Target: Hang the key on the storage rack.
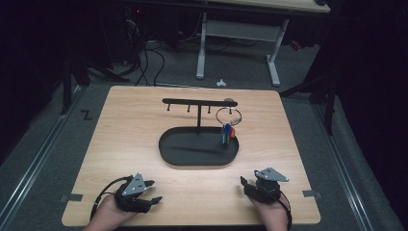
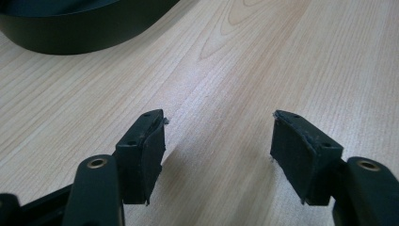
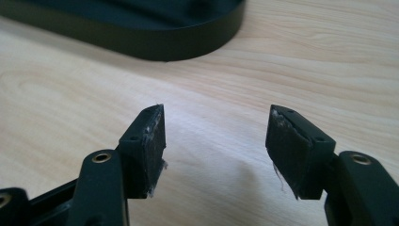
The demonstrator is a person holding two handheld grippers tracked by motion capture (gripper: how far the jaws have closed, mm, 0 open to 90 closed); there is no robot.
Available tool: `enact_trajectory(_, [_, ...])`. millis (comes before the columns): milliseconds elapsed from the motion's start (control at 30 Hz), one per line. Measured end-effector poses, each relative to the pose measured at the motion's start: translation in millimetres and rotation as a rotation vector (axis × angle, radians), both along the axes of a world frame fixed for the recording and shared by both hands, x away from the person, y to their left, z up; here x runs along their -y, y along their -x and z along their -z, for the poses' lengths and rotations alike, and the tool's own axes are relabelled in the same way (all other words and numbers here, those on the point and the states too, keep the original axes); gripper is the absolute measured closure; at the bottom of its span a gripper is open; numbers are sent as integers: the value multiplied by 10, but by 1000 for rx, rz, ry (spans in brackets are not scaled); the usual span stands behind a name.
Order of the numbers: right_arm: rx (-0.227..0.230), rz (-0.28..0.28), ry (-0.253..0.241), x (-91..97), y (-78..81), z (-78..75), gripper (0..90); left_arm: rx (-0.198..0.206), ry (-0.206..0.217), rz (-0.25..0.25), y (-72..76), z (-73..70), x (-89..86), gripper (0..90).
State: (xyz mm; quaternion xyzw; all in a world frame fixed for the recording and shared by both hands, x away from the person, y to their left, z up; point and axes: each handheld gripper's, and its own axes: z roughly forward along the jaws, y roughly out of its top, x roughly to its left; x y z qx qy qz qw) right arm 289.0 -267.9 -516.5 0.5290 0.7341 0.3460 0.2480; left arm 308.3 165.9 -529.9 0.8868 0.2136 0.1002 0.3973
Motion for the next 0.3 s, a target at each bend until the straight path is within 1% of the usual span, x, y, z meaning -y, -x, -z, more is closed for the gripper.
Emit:
enact_trajectory(33, [0,0,0,0,0,0,387,0,0,0,0,0,0,360])
enact_trajectory(67, [-15,24,-80,52,-25,22,377,-1,-4,-2,-5,1,10,360])
enact_trajectory(167, [-8,17,-67,56,-50,40,372,-1,-10,2,3,6,20,360])
enact_trajectory(267, [-21,13,-80,54,-51,56,371,-8,-10,8,2,15,16,360])
enact_trajectory(300, [-23,12,-76,47,-54,57,369,-8,-10,8,2,15,16,360])
